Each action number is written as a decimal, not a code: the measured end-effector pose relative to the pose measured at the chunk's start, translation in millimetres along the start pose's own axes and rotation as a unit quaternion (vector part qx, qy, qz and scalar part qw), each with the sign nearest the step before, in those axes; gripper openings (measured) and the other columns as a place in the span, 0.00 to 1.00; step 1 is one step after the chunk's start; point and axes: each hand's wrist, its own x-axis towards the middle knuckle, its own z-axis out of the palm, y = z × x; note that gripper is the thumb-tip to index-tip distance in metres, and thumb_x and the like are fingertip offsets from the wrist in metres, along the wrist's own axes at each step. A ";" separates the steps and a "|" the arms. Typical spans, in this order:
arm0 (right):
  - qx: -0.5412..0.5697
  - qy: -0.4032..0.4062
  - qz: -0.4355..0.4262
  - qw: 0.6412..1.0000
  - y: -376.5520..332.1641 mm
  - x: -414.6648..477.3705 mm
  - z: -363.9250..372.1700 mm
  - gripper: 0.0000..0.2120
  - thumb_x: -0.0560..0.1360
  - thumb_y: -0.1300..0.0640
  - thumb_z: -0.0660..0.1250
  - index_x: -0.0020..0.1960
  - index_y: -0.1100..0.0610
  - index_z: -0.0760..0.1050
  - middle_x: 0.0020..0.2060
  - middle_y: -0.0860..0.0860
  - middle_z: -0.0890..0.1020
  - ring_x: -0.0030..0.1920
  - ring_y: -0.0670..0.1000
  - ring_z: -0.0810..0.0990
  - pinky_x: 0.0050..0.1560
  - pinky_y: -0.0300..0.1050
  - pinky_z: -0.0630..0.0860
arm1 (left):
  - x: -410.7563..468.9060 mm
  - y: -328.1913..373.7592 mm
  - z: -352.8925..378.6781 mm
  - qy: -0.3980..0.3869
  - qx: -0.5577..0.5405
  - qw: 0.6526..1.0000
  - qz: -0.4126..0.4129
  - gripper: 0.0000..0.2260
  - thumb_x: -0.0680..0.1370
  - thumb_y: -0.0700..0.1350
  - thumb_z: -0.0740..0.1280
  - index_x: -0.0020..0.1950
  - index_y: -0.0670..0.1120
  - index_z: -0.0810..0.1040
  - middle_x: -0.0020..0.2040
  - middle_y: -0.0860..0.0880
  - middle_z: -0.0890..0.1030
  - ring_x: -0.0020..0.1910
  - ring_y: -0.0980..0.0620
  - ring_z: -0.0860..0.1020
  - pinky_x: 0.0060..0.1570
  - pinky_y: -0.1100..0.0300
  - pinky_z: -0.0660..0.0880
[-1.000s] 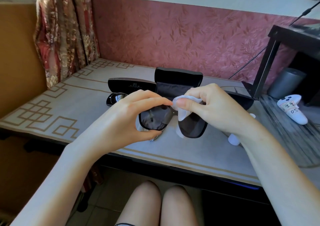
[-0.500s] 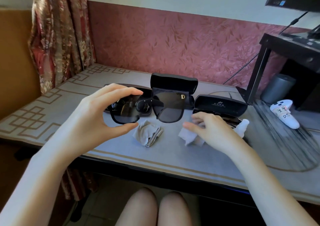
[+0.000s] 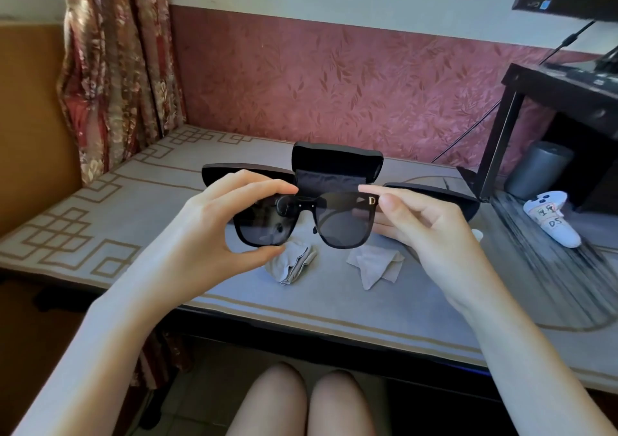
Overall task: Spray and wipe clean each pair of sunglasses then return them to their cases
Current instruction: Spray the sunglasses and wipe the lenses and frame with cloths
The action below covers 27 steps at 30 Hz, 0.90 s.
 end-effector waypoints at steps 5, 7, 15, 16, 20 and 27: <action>0.005 0.014 0.012 1.000 3.2 -0.5 -4.2 0.14 0.74 0.50 0.65 0.54 0.54 0.83 0.52 0.51 0.86 0.55 0.51 0.84 0.62 0.52 0.78 | 0.4 -0.1 2.5 -0.003 -0.003 1.000 0.005 0.26 0.70 0.50 0.76 0.66 0.56 0.73 0.58 0.57 0.75 0.60 0.64 0.71 0.59 0.75 0.63; 0.011 0.022 0.018 1.000 4.4 -0.2 -6.5 0.14 0.73 0.51 0.66 0.53 0.55 0.83 0.51 0.52 0.86 0.55 0.53 0.84 0.63 0.56 0.76 | 0.1 1.0 4.5 -0.002 -0.015 1.000 0.004 0.25 0.70 0.50 0.75 0.66 0.55 0.73 0.58 0.56 0.76 0.60 0.63 0.72 0.59 0.75 0.64; 0.151 -0.011 0.028 0.988 4.8 -0.3 -9.5 0.15 0.69 0.50 0.67 0.50 0.57 0.84 0.49 0.56 0.86 0.49 0.53 0.85 0.51 0.43 0.80 | 1.2 3.5 11.3 0.015 -0.079 0.997 -0.009 0.28 0.69 0.52 0.75 0.68 0.55 0.73 0.61 0.57 0.74 0.62 0.59 0.73 0.58 0.70 0.68; 0.165 -0.010 0.029 0.986 4.8 -0.5 -9.3 0.15 0.69 0.51 0.67 0.50 0.58 0.84 0.49 0.56 0.86 0.49 0.53 0.85 0.50 0.42 0.79 | 0.9 3.0 12.5 0.021 -0.096 0.995 -0.018 0.29 0.69 0.51 0.75 0.69 0.54 0.72 0.62 0.57 0.74 0.64 0.57 0.73 0.59 0.65 0.70; 0.177 -0.001 0.029 0.984 7.4 -1.5 -9.2 0.16 0.69 0.51 0.67 0.51 0.59 0.83 0.49 0.57 0.86 0.49 0.54 0.85 0.50 0.43 0.79 | -1.6 1.3 18.9 0.067 -0.152 0.984 -0.070 0.32 0.66 0.52 0.77 0.69 0.53 0.72 0.63 0.56 0.74 0.66 0.58 0.71 0.63 0.60 0.73; 0.157 0.010 0.034 0.987 10.4 -2.3 -8.0 0.18 0.69 0.50 0.67 0.53 0.60 0.82 0.48 0.57 0.86 0.49 0.54 0.85 0.49 0.44 0.80 | -6.4 -0.5 29.5 0.085 -0.229 0.955 -0.169 0.35 0.57 0.55 0.76 0.64 0.62 0.73 0.59 0.67 0.77 0.61 0.66 0.75 0.60 0.74 0.69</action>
